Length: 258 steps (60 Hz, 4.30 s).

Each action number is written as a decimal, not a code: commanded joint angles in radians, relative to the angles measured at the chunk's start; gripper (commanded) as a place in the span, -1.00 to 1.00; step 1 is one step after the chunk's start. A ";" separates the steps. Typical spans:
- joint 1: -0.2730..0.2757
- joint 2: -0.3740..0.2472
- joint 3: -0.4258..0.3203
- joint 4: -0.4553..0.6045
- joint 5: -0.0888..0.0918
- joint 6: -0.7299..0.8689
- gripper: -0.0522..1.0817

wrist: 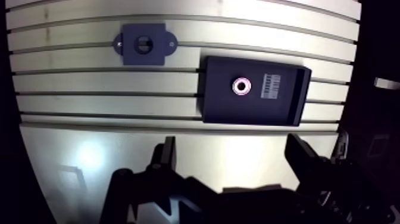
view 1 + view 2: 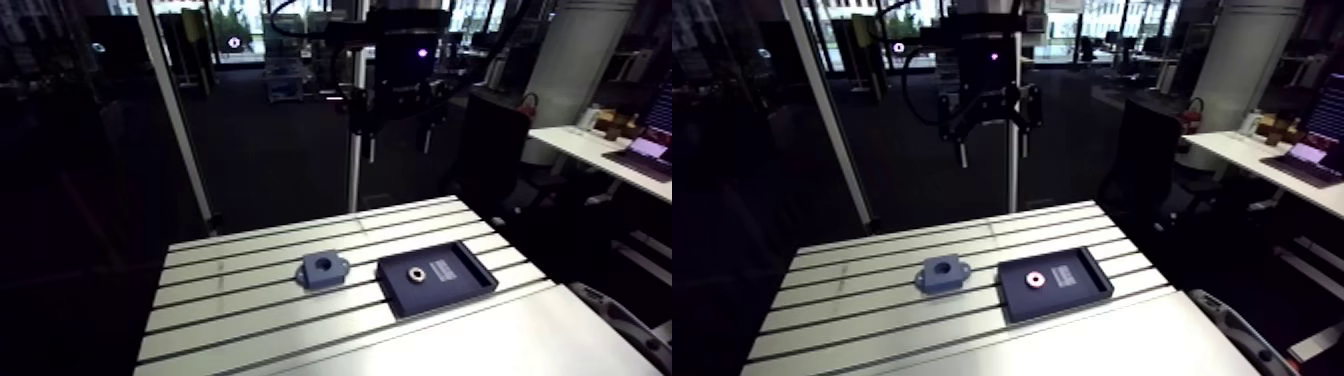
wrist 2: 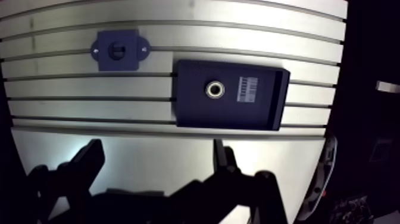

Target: Pick up the bearing and press it into the housing until flush.

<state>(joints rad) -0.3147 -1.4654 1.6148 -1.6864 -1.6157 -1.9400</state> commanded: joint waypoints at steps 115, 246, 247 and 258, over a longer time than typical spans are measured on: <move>-0.158 0.141 0.358 -0.465 0.006 -0.084 -0.88; -0.144 0.267 0.379 -0.592 0.004 -0.092 -0.36; -0.144 0.267 0.379 -0.592 0.004 -0.092 -0.35; -0.144 0.267 0.380 -0.592 0.003 -0.092 -0.28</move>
<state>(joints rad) -0.4588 -1.1988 1.9930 -2.2788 -1.6121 -2.0317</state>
